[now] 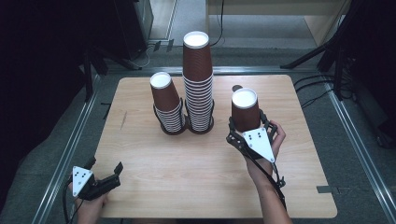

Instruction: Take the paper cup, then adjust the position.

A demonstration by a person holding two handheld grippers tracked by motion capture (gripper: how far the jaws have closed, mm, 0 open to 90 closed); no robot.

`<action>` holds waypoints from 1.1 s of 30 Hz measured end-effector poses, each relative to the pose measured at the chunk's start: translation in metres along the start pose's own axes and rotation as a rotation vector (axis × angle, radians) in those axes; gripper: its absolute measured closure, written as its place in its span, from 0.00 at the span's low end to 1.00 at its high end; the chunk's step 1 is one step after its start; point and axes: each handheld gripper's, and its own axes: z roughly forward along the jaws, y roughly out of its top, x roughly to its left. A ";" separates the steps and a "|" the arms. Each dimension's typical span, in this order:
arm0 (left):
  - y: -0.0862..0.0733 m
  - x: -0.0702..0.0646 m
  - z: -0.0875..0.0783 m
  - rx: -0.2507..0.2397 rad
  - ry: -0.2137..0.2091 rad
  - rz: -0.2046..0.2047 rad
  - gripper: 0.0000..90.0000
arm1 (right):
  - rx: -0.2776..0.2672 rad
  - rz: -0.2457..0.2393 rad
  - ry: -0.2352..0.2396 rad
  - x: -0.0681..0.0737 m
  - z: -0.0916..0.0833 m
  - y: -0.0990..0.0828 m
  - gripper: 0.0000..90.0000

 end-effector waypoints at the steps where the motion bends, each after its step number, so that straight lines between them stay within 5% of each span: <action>1: 0.000 0.000 0.000 0.000 0.000 -0.002 0.00 | 0.005 -0.007 0.000 0.001 0.001 -0.002 0.15; 14: 0.016 -0.014 0.010 -0.011 -0.040 -0.002 0.00 | 0.010 -0.062 0.020 0.006 0.003 -0.009 0.15; 26: 0.032 -0.057 0.042 -0.006 -0.178 0.034 0.00 | 0.026 -0.114 0.033 0.003 0.005 -0.016 0.15; 33: 0.038 -0.082 0.062 -0.012 -0.232 0.019 0.00 | 0.032 -0.121 0.038 -0.001 0.006 -0.019 0.15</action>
